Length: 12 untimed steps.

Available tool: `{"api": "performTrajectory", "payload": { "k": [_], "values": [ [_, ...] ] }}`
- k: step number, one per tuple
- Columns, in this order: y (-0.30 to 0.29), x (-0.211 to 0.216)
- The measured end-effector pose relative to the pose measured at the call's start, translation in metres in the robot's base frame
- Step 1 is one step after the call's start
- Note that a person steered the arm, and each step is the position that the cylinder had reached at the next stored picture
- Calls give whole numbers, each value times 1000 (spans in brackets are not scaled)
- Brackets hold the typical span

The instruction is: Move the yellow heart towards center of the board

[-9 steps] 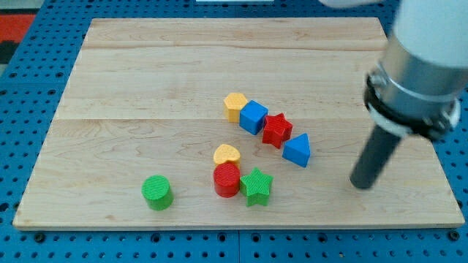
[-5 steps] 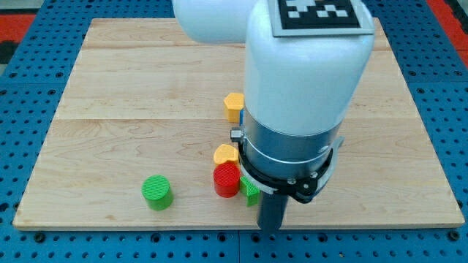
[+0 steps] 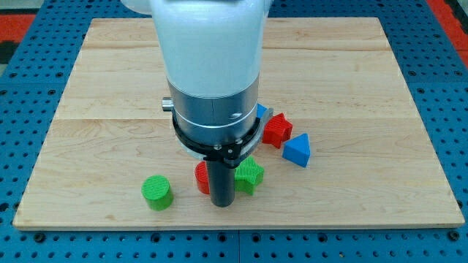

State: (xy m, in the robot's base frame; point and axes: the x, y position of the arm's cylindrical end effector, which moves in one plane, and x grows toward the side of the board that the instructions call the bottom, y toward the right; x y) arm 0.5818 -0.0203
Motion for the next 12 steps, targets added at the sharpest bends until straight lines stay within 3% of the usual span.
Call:
{"api": "performTrajectory", "payload": {
  "k": [3,12],
  "values": [
    [61,2],
    [35,-16]
  ]
}}
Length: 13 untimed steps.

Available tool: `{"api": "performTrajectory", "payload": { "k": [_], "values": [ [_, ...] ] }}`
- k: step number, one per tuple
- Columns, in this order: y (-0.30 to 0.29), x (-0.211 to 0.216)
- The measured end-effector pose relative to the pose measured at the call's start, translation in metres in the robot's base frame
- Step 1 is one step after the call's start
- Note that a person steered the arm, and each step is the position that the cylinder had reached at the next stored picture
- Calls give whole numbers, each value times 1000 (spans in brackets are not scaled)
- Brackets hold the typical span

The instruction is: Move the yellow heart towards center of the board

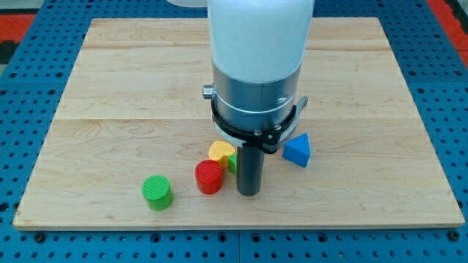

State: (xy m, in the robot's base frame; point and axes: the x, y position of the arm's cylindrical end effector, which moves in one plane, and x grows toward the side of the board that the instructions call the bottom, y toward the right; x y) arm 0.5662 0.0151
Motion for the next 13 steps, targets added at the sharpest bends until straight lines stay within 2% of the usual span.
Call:
{"api": "performTrajectory", "payload": {
  "k": [2,4,6,10,12,13],
  "values": [
    [-6,0],
    [-57,0],
    [-56,2],
    [-42,-50],
    [-18,-47],
    [-20,-65]
  ]
}}
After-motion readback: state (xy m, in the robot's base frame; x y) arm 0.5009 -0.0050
